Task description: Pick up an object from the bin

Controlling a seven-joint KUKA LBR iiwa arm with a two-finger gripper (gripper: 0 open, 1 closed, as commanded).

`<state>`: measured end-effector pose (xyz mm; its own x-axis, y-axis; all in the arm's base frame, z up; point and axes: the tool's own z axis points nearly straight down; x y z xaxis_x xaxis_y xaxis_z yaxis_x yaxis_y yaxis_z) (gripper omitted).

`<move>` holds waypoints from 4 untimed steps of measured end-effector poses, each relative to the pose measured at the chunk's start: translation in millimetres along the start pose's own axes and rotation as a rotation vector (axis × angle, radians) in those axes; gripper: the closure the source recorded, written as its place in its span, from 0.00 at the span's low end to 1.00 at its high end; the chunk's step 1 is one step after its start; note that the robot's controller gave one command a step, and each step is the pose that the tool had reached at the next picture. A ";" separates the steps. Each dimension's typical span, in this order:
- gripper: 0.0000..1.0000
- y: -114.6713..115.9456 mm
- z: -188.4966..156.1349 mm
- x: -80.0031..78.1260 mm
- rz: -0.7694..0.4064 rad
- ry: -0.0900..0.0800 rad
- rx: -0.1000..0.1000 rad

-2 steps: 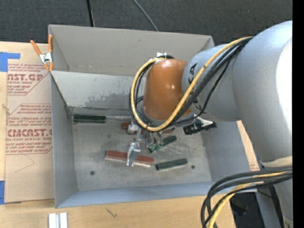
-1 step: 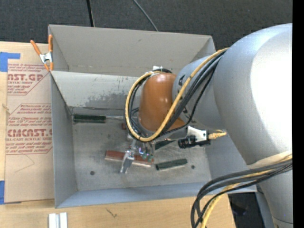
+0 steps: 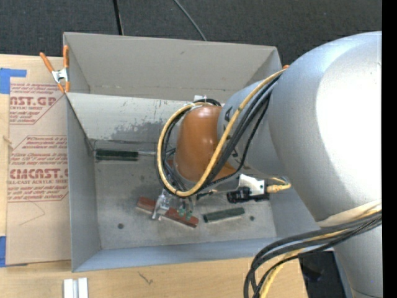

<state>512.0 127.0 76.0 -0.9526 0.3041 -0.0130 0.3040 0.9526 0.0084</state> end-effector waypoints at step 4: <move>1.00 -1.6 -20.0 3.3 -0.001 0.019 0.011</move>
Offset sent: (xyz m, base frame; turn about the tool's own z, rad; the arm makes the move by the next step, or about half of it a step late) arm 0.0001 0.0000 0.0161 -0.0001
